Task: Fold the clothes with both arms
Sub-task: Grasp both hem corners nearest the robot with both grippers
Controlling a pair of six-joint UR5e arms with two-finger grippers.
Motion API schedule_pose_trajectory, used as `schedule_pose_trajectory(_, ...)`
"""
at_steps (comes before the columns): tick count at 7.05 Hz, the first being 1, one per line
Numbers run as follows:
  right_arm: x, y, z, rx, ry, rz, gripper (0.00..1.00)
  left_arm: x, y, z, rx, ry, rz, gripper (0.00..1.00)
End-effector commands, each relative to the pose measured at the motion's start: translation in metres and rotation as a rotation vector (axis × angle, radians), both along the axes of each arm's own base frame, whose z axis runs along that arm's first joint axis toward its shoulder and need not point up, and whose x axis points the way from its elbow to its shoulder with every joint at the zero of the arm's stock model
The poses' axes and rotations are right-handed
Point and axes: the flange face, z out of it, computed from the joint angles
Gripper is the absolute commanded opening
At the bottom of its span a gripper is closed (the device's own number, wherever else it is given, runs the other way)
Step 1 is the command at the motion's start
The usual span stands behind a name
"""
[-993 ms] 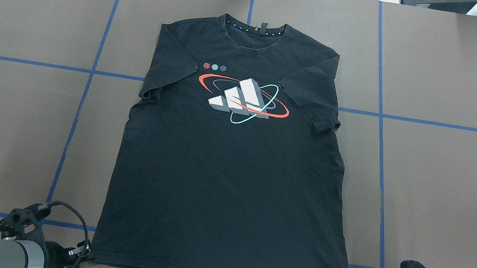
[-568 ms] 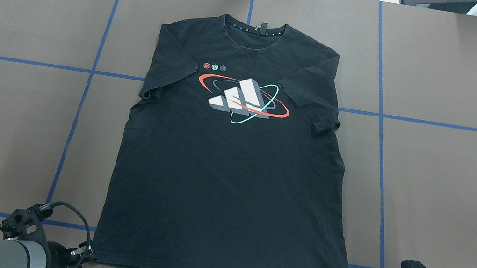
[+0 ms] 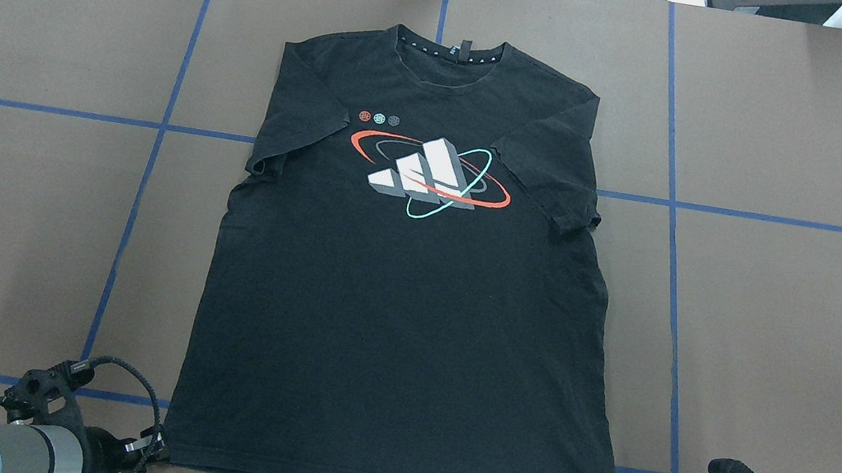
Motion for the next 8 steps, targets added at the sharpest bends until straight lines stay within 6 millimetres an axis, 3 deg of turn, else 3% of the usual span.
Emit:
schedule_pose_trajectory(1,0.000,0.000,0.001,0.000,0.002,-0.001,0.00,0.002,0.001,0.002,0.000,-0.003,0.002,0.34)
schedule_pose_trajectory(2,0.000,0.000,0.001,-0.001,0.001,0.000,0.00,0.002,0.000,0.001,0.000,-0.002,0.000,0.21)
schedule_pose_trajectory(3,0.000,0.000,0.001,0.000,0.002,-0.001,0.00,0.002,0.000,0.001,0.000,-0.002,0.000,0.01)
schedule_pose_trajectory(6,0.001,0.000,0.001,-0.001,0.003,0.000,0.00,-0.006,-0.002,-0.013,-0.003,0.026,-0.001,0.00)
schedule_pose_trajectory(8,0.001,0.000,0.001,-0.001,0.003,0.000,0.00,-0.035,-0.005,-0.045,-0.002,0.088,-0.003,0.00)
